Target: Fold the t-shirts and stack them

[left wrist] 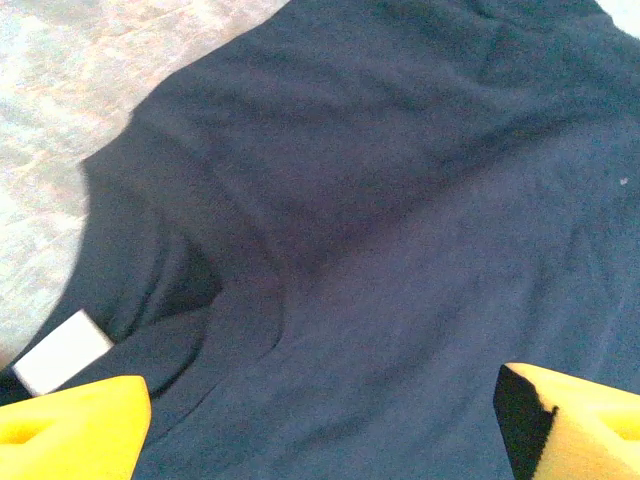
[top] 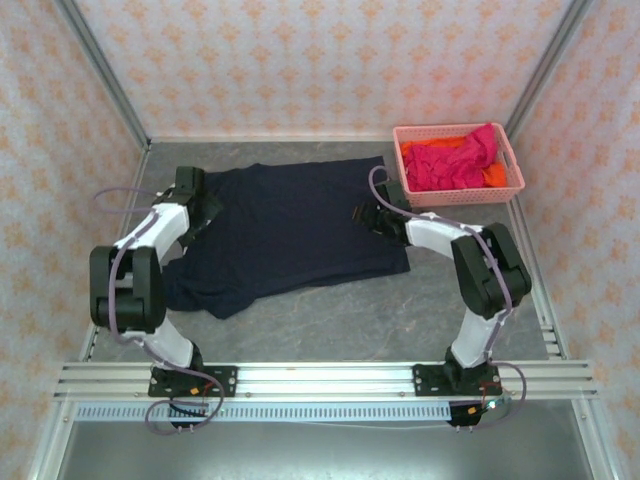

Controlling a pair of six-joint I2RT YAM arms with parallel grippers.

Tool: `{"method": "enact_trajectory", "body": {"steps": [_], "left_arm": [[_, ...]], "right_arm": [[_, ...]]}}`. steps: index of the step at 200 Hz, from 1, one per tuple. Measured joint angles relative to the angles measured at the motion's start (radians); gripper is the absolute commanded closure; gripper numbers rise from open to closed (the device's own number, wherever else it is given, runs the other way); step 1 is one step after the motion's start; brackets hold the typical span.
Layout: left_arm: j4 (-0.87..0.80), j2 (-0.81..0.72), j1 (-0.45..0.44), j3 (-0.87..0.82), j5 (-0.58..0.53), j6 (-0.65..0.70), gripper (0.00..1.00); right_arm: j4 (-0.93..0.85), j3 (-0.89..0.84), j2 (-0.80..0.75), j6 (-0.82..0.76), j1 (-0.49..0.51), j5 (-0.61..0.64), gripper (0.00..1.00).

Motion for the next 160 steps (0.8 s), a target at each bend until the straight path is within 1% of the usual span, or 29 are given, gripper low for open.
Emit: {"method": "enact_trajectory", "body": {"steps": [16, 40, 75, 115, 160], "left_arm": [[0.004, 0.077, 0.0, 0.063, -0.001, -0.006, 0.09], [0.006, 0.184, 0.003, 0.167, -0.007, -0.006, 0.09], [-0.003, 0.342, 0.032, 0.326, -0.008, -0.006, 0.08], [-0.052, 0.466, 0.053, 0.443, -0.012, -0.007, 0.09], [-0.119, 0.588, 0.074, 0.654, 0.009, -0.006, 0.09]], "right_arm": [[0.014, 0.0, 0.018, 0.01, 0.0, -0.002, 0.42], [0.039, -0.008, 0.023, 0.026, 0.0, -0.011, 0.42], [0.098, -0.084, 0.022, 0.042, 0.0, -0.023, 0.44], [0.151, -0.109, 0.017, 0.053, 0.0, -0.028, 0.44], [0.159, -0.069, 0.053, 0.057, 0.0, -0.035, 0.44]]}}
